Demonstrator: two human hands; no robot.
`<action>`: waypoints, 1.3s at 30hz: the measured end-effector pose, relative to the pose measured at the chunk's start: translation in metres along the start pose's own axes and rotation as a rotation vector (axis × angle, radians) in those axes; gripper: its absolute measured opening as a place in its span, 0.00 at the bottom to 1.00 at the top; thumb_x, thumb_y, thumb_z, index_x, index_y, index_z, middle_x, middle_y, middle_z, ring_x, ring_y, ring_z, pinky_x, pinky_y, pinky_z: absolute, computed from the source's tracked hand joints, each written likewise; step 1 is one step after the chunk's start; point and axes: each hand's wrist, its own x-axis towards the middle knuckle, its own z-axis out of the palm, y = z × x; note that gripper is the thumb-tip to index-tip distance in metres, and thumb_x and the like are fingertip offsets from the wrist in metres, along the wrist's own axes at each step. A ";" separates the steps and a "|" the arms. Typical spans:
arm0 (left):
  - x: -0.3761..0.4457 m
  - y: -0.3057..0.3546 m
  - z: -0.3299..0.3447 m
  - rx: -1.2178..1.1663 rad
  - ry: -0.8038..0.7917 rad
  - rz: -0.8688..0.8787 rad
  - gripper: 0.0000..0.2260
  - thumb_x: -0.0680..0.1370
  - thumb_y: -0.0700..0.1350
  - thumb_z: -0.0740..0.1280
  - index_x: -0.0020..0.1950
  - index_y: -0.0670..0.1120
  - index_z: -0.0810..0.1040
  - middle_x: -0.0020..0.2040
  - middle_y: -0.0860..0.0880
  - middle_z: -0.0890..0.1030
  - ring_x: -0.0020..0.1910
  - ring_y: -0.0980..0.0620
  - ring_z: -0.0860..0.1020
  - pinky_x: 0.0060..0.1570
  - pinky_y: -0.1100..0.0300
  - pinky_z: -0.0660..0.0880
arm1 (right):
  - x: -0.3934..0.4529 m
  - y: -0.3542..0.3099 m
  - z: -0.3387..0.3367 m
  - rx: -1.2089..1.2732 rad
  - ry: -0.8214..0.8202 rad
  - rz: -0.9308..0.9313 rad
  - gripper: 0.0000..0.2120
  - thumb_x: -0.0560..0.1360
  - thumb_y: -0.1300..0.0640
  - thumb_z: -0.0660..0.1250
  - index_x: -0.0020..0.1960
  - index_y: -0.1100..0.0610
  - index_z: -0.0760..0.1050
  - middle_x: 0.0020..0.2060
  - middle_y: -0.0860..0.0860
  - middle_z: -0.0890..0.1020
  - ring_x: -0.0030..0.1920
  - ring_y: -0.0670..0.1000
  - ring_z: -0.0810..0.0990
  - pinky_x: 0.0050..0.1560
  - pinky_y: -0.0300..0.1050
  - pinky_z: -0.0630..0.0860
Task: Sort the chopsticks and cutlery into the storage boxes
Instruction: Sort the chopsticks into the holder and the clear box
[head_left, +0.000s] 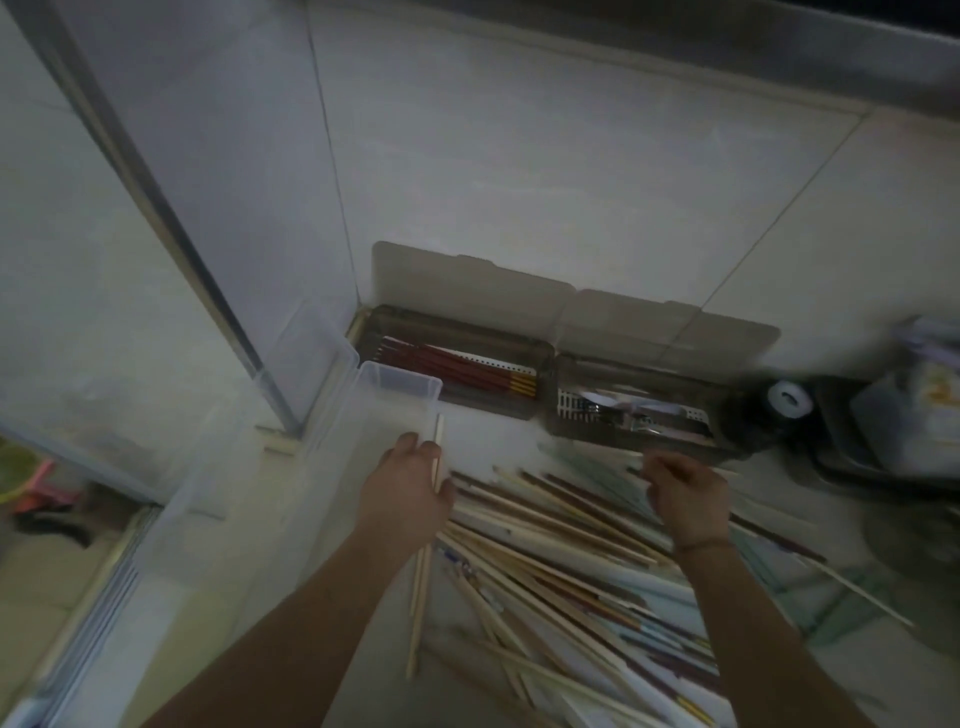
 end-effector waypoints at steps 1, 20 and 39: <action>0.000 0.000 0.000 -0.003 0.002 -0.003 0.15 0.75 0.52 0.66 0.59 0.47 0.76 0.58 0.46 0.72 0.53 0.44 0.77 0.51 0.52 0.77 | -0.005 0.014 -0.016 -0.085 0.017 -0.011 0.03 0.74 0.62 0.70 0.44 0.59 0.83 0.32 0.52 0.81 0.30 0.48 0.77 0.35 0.43 0.75; 0.001 0.001 0.000 0.024 0.032 -0.005 0.16 0.74 0.49 0.70 0.58 0.44 0.78 0.59 0.43 0.75 0.49 0.40 0.79 0.50 0.53 0.75 | -0.118 0.138 -0.149 -0.870 0.201 -0.472 0.18 0.71 0.50 0.58 0.45 0.57 0.84 0.43 0.56 0.83 0.43 0.62 0.79 0.45 0.51 0.76; 0.001 0.001 -0.001 0.029 0.032 -0.008 0.15 0.74 0.50 0.70 0.58 0.45 0.79 0.56 0.45 0.75 0.46 0.41 0.79 0.48 0.53 0.76 | -0.105 0.118 -0.142 -0.891 -0.057 -0.354 0.11 0.64 0.66 0.78 0.41 0.53 0.83 0.37 0.50 0.83 0.39 0.60 0.79 0.38 0.50 0.76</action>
